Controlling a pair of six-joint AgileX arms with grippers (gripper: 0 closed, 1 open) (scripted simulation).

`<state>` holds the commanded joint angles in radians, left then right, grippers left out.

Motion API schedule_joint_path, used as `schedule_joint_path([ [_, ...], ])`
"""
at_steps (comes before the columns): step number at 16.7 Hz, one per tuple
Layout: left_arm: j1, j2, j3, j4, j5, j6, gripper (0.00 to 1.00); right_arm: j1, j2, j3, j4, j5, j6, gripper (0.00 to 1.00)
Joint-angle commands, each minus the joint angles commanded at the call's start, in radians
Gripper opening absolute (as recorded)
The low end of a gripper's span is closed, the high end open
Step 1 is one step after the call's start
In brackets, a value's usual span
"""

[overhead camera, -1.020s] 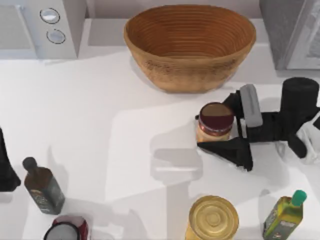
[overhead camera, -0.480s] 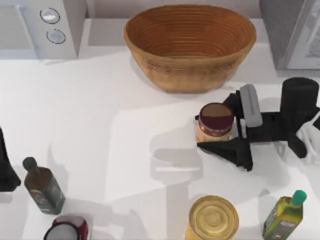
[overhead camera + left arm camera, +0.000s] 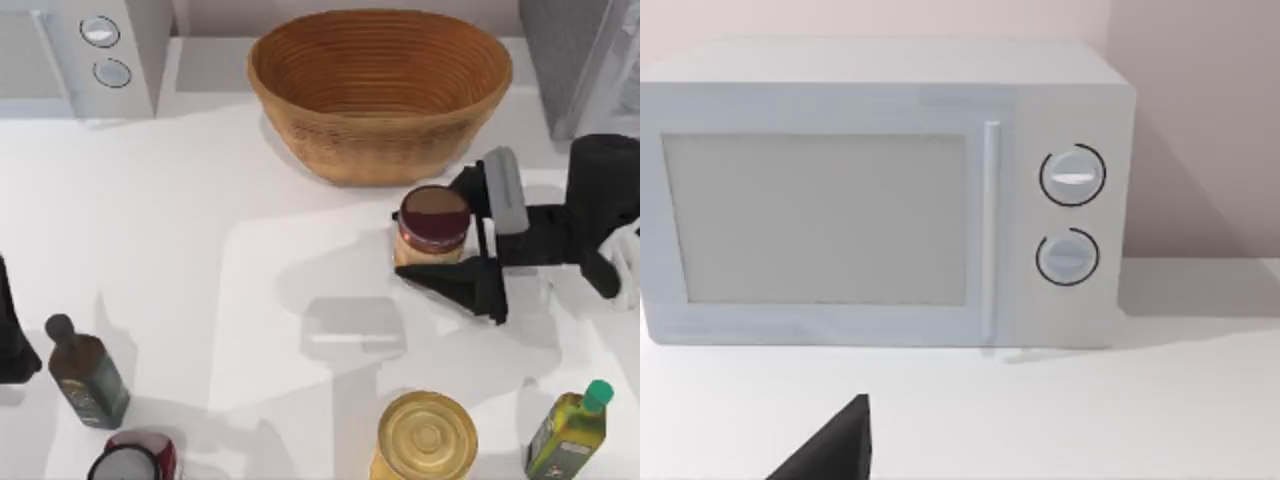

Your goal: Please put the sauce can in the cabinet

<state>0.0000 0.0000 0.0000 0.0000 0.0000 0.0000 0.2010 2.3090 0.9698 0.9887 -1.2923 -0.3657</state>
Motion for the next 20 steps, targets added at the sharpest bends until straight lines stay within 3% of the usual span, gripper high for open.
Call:
schedule_joint_path([
  [8, 0.0, 0.0, 0.0, 0.0, 0.0, 0.0, 1.0, 0.003, -0.369, 0.038, -0.418, -0.023, 0.017, 0.0],
  [16, 0.0, 0.0, 0.0, 0.0, 0.0, 0.0, 1.0, 0.002, -0.418, 0.032, -0.459, -0.013, 0.019, 0.0],
  [20, 0.0, 0.0, 0.0, 0.0, 0.0, 0.0, 1.0, -0.016, -0.566, -0.043, -0.496, 0.093, 0.049, 0.0],
])
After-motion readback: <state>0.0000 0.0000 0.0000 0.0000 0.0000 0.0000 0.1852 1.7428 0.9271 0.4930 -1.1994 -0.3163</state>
